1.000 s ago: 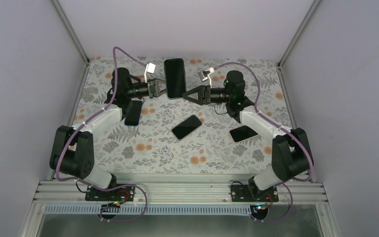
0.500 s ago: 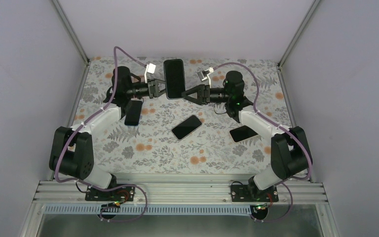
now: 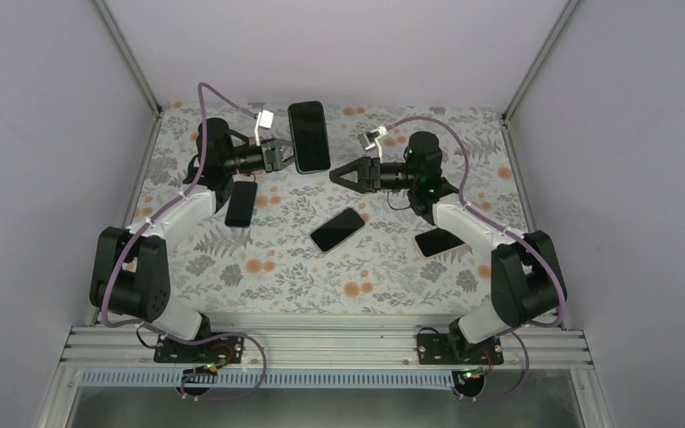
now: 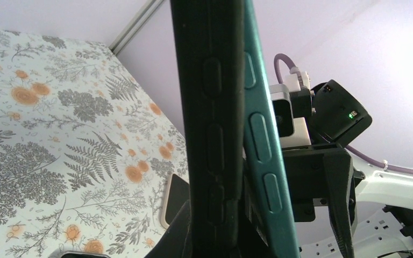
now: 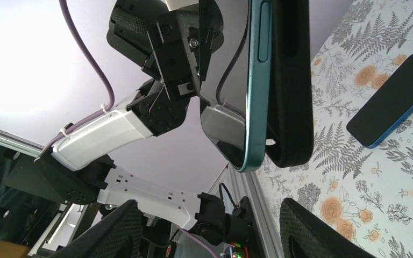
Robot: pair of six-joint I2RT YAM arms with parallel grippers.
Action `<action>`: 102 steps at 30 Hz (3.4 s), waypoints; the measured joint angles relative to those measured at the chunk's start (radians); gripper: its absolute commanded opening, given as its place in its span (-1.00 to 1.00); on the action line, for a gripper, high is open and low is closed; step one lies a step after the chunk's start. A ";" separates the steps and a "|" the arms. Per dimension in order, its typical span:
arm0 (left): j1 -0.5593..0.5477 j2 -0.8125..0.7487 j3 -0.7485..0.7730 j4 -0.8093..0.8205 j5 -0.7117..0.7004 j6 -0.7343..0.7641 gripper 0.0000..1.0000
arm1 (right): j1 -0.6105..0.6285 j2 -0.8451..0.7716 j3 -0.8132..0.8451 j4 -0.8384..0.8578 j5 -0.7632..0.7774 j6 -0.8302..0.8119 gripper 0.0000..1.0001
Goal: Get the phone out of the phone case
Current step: Remove the phone case from the phone, then place the phone case at the center of the board.
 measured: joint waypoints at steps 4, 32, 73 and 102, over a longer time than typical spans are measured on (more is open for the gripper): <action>-0.002 0.000 -0.002 0.024 0.000 -0.019 -0.95 | 0.000 -0.007 0.000 0.002 -0.001 -0.003 0.16; -0.079 0.000 -0.005 -0.020 -0.029 0.077 -0.95 | -0.012 -0.005 0.012 0.021 -0.011 0.019 -0.12; -0.091 0.020 0.124 -0.415 -0.338 0.356 -0.95 | -0.053 -0.030 0.018 0.014 0.018 -0.019 -0.92; -0.013 0.497 0.578 -0.838 -0.552 0.506 -0.95 | -0.066 -0.034 0.018 -0.084 0.018 -0.137 -0.92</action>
